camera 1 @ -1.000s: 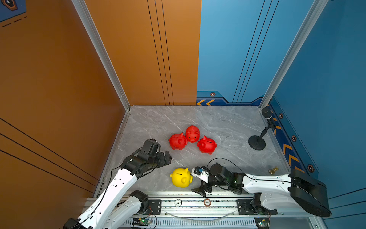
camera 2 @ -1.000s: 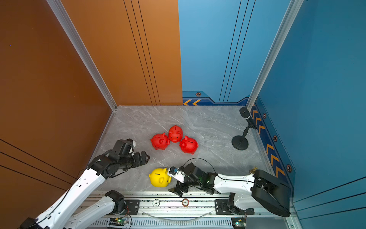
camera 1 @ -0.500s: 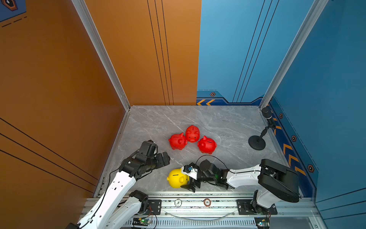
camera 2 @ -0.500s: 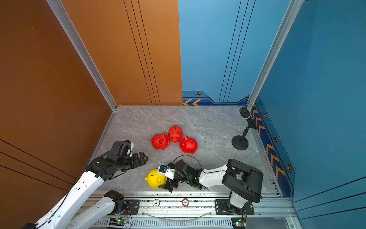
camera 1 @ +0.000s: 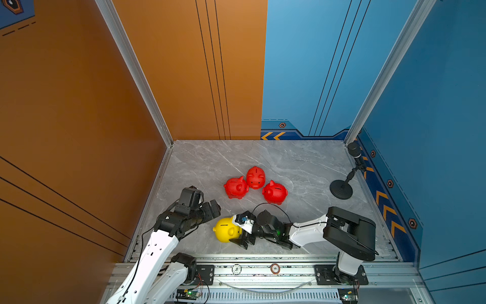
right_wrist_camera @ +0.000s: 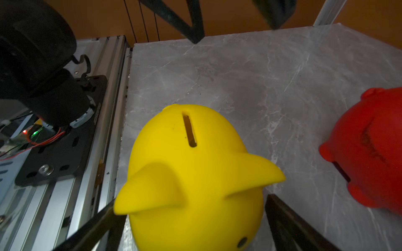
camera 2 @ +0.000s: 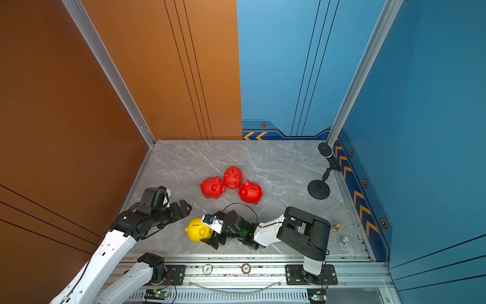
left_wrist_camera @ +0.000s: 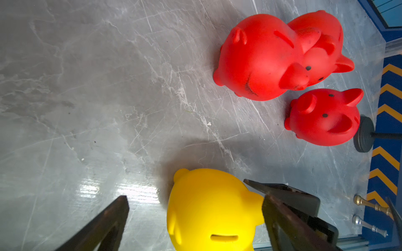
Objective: Open piggy banks
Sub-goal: Adjust the piggy bank at the center of the board.
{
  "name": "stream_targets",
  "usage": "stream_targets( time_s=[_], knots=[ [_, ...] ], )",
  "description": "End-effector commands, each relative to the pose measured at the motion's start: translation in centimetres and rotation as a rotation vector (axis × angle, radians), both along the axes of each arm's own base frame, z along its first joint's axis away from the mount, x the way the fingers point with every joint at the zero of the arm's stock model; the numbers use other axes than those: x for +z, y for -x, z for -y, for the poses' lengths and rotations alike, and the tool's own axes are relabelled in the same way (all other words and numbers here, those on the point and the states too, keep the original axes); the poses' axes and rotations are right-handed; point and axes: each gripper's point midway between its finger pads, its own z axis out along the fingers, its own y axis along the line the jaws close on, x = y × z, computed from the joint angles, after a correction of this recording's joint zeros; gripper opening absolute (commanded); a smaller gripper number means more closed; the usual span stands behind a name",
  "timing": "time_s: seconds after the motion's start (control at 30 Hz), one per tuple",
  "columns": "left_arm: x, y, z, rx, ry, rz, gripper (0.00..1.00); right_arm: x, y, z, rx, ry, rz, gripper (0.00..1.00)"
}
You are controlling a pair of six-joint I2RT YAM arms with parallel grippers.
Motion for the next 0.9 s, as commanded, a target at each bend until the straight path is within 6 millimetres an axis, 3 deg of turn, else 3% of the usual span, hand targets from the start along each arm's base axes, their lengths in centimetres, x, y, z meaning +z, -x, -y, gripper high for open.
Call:
stream_targets(
  time_s=[0.0,0.07,0.2,0.3,0.37,0.6,0.87],
  knots=[
    [-0.5,0.2,-0.8,0.040,0.003,-0.010,0.98,0.7,-3.4,-0.2,-0.208,-0.033,0.010,0.99],
    [-0.7,0.2,-1.2,0.062,0.007,-0.017,0.98,0.5,-4.3,-0.2,-0.289,-0.028,0.008,1.00],
    [-0.6,-0.2,-1.1,0.060,0.021,-0.023,0.97,1.1,-2.0,-1.0,-0.180,-0.074,-0.012,1.00],
    [-0.5,-0.5,-0.9,0.052,0.033,-0.022,0.98,1.8,-0.8,-0.4,-0.118,-0.112,-0.028,1.00],
    [-0.5,-0.7,-0.8,0.057,0.043,-0.020,0.98,2.0,-1.1,0.7,-0.122,-0.103,-0.049,1.00],
    [-1.2,-1.8,0.4,0.108,0.158,-0.010,0.98,2.5,-5.0,4.4,-0.255,-0.072,-0.084,1.00],
    [-3.1,-1.6,0.0,0.176,0.158,-0.077,0.98,0.6,-9.9,4.6,-0.423,0.080,-0.072,1.00]
  ],
)
